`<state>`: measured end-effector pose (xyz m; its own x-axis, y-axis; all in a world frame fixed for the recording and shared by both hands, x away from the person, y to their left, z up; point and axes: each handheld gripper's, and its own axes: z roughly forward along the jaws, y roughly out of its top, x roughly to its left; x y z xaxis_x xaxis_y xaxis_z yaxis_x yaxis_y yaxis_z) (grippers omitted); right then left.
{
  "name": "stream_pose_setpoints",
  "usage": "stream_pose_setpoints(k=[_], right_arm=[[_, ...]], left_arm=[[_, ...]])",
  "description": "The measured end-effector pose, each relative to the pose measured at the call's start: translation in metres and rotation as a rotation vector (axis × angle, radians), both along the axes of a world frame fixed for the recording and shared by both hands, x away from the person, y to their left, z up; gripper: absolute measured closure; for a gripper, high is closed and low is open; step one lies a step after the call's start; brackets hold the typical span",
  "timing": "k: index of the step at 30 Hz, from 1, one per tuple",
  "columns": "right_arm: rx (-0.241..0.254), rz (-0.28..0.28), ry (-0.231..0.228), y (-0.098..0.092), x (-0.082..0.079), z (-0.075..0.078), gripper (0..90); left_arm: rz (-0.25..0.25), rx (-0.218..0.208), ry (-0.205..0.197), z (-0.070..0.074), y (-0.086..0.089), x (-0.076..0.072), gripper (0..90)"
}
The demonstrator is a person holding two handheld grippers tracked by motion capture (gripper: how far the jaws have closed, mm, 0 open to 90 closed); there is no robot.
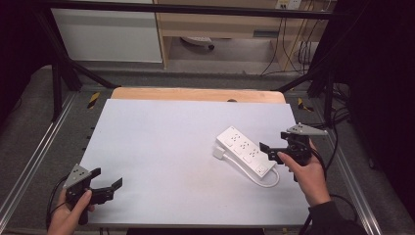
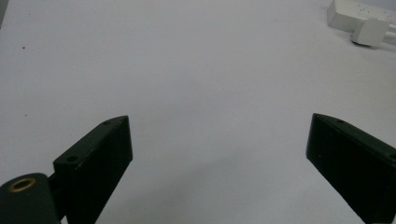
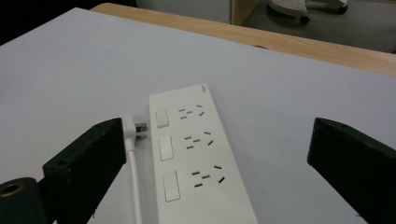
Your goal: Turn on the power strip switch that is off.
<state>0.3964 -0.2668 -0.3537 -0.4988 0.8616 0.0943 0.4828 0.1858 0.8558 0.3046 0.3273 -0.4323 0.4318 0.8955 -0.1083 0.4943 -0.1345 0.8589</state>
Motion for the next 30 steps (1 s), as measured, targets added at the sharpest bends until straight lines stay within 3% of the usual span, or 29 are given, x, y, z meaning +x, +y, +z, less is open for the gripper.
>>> stream_pose_setpoints(k=[30], right_arm=[[0.046,-0.010,-0.024,0.020,0.035,0.013,6.0]], left_arm=[[-0.013,-0.006,0.010,-0.001,-0.001,0.001,6.9]])
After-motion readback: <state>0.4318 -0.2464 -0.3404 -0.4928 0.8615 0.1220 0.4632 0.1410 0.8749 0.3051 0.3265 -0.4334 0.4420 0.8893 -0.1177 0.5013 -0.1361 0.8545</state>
